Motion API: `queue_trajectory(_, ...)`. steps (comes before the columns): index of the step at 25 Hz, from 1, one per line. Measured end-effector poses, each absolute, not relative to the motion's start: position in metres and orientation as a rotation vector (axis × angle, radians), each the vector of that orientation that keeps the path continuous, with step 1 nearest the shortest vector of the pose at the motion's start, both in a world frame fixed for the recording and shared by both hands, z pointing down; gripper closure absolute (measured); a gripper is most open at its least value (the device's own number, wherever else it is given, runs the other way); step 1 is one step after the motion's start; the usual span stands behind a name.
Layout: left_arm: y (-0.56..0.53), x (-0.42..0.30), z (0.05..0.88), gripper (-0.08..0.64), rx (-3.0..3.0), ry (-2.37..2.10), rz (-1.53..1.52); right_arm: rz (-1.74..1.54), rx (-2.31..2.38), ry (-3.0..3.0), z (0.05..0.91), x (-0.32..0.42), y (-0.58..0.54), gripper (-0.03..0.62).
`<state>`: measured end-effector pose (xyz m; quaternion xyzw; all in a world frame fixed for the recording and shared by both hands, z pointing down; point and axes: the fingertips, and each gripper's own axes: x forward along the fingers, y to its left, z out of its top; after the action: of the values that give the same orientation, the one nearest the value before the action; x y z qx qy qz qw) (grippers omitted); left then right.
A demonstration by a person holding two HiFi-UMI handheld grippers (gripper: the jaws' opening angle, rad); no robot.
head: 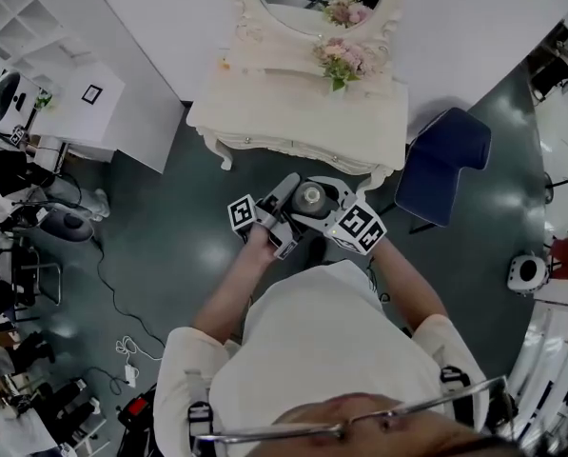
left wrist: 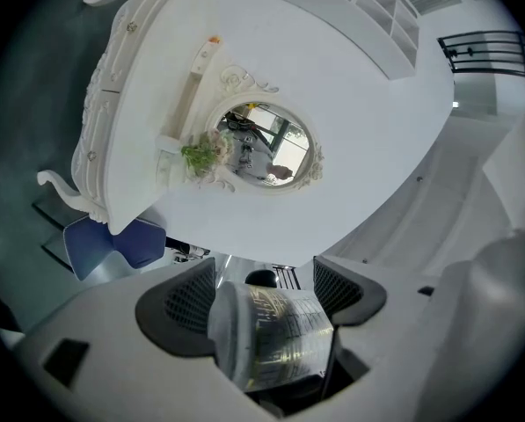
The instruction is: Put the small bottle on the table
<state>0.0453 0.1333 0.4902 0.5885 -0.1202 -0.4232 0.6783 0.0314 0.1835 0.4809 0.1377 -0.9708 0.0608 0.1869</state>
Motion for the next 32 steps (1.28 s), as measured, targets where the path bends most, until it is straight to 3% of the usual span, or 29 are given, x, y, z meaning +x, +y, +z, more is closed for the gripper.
queue_trajectory(18,0.014,0.088,0.505,0.218,1.31,-0.308,-0.962,0.192,0.319,-2.716,0.496,0.075,0.065,0.249)
queue_trajectory(32,-0.068,0.056,0.517,0.218,1.311,-0.267,-0.874,0.23,0.414,-2.692,0.508,0.039,-0.017,0.249)
